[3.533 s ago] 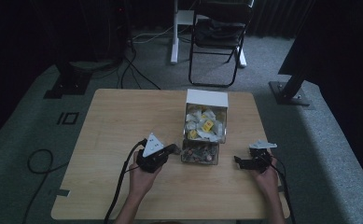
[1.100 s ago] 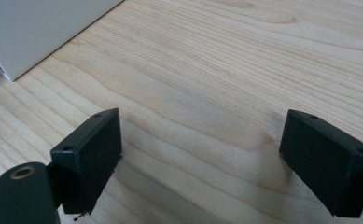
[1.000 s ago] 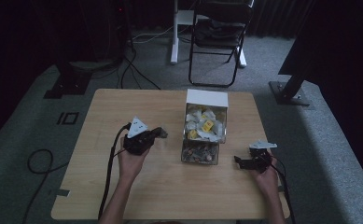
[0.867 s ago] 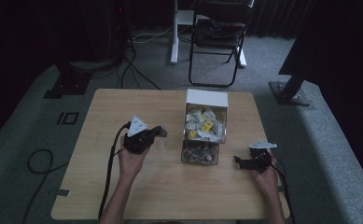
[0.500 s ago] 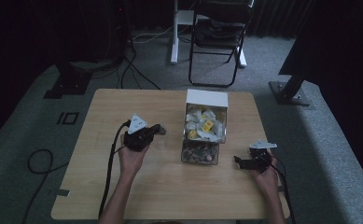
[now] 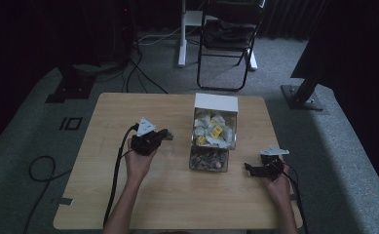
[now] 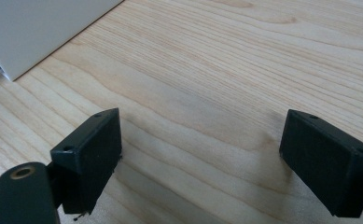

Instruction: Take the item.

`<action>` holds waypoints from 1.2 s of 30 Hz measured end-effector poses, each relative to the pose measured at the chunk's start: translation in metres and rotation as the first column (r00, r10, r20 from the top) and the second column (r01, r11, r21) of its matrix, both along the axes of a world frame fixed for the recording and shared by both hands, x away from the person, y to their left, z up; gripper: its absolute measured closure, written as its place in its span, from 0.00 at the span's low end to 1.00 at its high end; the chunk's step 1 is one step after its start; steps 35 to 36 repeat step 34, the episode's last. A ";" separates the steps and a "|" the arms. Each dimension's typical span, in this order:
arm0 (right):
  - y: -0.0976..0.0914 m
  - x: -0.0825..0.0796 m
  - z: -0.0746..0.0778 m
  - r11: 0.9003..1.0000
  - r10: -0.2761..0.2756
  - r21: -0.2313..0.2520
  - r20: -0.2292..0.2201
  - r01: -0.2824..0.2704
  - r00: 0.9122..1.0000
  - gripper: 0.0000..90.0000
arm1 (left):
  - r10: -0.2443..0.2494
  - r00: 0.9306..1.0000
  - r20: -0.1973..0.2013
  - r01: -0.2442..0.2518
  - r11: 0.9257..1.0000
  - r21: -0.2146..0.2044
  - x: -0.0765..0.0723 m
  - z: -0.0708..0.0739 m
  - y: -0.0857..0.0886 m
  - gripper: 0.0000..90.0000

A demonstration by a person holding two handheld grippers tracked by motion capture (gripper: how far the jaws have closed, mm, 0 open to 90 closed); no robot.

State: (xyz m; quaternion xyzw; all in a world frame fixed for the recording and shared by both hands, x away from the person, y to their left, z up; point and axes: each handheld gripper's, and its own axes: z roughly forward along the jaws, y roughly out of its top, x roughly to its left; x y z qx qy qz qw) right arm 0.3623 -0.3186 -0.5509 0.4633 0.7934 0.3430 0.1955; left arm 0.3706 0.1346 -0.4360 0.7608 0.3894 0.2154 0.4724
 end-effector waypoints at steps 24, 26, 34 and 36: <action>0.000 0.000 0.000 1.000 0.001 -0.001 0.001 -0.001 1.000 0.14 | 0.094 0.996 0.006 -0.094 0.996 0.006 0.001 -0.007 0.014 0.52; 0.000 0.000 0.000 1.000 0.001 -0.001 0.001 -0.001 1.000 0.14 | 0.101 0.995 0.002 -0.101 0.995 0.008 0.001 -0.009 0.017 0.51; 0.000 0.000 0.000 1.000 0.001 -0.001 0.001 -0.001 1.000 0.14 | 0.160 0.987 -0.017 -0.160 0.987 0.002 0.003 -0.016 0.034 0.52; 0.000 0.000 0.000 1.000 0.001 -0.001 0.001 -0.001 1.000 0.14 | 0.160 0.987 -0.017 -0.160 0.987 0.002 0.003 -0.016 0.034 0.52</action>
